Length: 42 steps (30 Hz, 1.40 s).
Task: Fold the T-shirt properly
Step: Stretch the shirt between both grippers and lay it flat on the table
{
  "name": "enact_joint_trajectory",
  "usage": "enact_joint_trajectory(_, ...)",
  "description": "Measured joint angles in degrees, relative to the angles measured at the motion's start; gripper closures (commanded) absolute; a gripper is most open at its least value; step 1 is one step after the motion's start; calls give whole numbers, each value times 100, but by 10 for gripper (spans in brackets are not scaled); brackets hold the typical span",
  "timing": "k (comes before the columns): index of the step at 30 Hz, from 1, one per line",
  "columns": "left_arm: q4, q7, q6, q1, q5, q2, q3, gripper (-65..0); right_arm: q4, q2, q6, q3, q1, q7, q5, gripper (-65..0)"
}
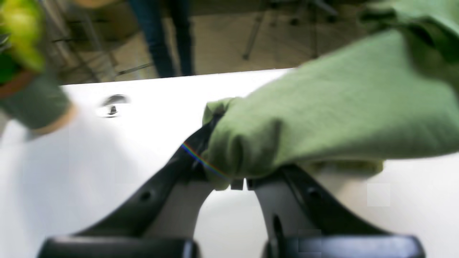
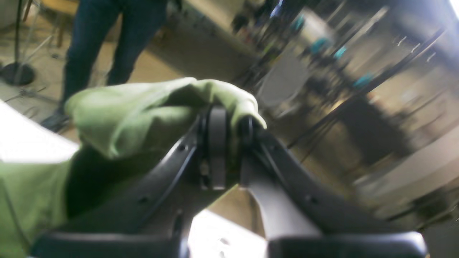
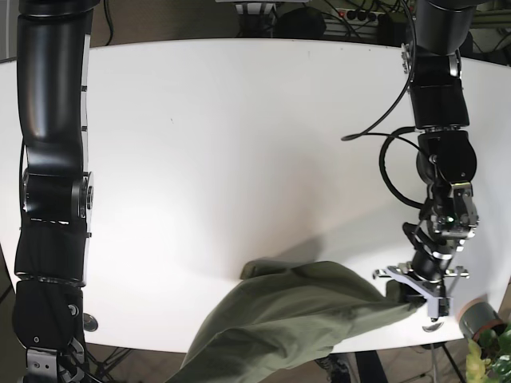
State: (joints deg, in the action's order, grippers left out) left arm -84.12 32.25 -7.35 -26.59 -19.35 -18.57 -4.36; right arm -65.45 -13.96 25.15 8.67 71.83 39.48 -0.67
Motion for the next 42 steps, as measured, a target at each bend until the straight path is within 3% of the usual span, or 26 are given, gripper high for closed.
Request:
enact_joint_trajectory(6, -9, 848, -564, -498, 4, -151, -684, 0, 155, 55, 20, -24, -9, 2, 44, -24)
enact_joint_trajectory(11, -46, 1056, -688, -1182, 20, -396, -968, 0, 138, 289, 0, -450, 35, -28, 46, -24)
enact_joint_trajectory(17, -55, 1060, -710, -1467, -4, -870, -990, 0, 138, 278, 0, -896, -37, 245, 70, -24)
enact_joint_trajectory(22, -68, 1075, -754, -1390, -11, -935, -1001, 0, 96, 304, -33, -1471, -463, 262, 81, -24)
enact_joint_trajectory(28, -664, 1108, -935, -553, -24, -940, -1005, 0, -507, 433, 28, -1967, -1582, 719, 90, -24)
enact_joint_trajectory(31, -901, 1158, -940, -28, -2, -890, -1003, 0, -949, 452, -42, -2063, -2138, 828, 33, -24)
enact_joint_trajectory(35, -1233, 1104, -949, 634, -39, -826, -1010, 0, -1460, 555, 9, -2452, -2855, 839, 61, -24)
enact_joint_trajectory(42, -1690, 1099, -942, 1862, 0, -483, -1655, 0, -1867, 671, 50, -2918, -4098, 920, 94, -24)
